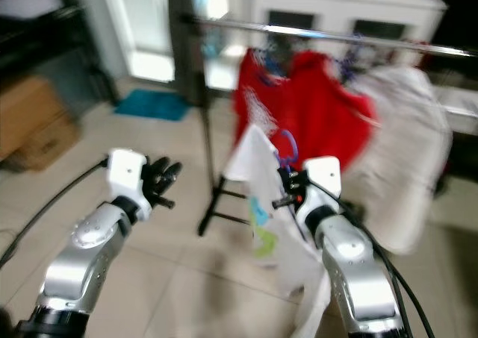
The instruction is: Hang hanger
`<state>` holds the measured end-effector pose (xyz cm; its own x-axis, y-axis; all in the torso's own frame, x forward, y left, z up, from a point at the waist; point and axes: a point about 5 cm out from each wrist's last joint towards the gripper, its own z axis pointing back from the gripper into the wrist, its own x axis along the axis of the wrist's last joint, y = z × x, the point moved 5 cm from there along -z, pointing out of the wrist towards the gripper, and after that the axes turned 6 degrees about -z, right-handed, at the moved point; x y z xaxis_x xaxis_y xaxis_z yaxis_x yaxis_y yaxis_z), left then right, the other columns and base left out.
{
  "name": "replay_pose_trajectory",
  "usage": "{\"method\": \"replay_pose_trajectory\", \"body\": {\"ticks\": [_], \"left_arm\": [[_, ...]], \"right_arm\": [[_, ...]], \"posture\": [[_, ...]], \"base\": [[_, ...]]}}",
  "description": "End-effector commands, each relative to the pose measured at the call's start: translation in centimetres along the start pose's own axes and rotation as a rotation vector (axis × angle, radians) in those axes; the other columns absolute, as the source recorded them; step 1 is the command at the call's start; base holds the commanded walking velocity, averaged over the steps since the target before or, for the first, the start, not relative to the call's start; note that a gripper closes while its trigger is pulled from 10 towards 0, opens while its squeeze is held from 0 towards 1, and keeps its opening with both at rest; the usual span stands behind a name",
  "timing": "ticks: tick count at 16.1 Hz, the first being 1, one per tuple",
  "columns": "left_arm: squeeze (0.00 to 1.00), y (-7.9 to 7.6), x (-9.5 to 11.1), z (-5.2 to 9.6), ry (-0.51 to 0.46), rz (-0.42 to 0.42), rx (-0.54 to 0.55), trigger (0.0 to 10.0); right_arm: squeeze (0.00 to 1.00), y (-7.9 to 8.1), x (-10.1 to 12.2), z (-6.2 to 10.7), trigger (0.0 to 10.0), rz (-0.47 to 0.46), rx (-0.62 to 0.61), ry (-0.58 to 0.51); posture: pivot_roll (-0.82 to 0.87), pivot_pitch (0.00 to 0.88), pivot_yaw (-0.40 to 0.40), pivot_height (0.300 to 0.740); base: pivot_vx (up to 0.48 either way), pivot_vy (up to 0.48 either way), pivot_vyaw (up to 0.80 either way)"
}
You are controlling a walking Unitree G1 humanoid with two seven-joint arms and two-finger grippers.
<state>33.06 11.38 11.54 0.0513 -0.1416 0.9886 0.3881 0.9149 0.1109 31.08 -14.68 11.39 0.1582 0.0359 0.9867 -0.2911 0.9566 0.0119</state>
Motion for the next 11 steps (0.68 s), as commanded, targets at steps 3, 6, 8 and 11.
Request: {"method": "replay_pose_trajectory", "body": {"ticks": [3,6,8,11], "left_arm": [[0.0,1.6,0.8,0.3,-0.01,-0.055,0.029,10.0],[0.0,1.9,1.1,0.4,-0.016,-0.067,0.032,10.0],[0.0,1.9,1.1,0.6,-0.013,-0.074,0.026,10.0],[0.0,1.7,1.1,0.6,-0.01,-0.084,0.015,10.0]], "right_arm": [[0.0,0.1,0.8,-0.5,10.0,-0.021,-0.042,-0.015],[0.0,-0.5,0.6,-0.6,10.0,-0.096,-0.105,-0.028],[0.0,-0.9,0.4,-0.6,10.0,-0.053,-0.129,-0.027],[0.0,-0.5,0.2,-0.6,10.0,-0.105,-0.116,-0.015]], "posture": [[-0.06,0.0,0.002,0.74],[-0.05,0.0,0.002,0.74],[-0.05,0.0,0.002,0.74],[-0.05,0.0,0.005,0.74]], "base": [[0.296,0.0,0.0],[0.298,0.0,0.0],[0.298,0.0,0.0],[0.299,0.0,-0.27]]}}
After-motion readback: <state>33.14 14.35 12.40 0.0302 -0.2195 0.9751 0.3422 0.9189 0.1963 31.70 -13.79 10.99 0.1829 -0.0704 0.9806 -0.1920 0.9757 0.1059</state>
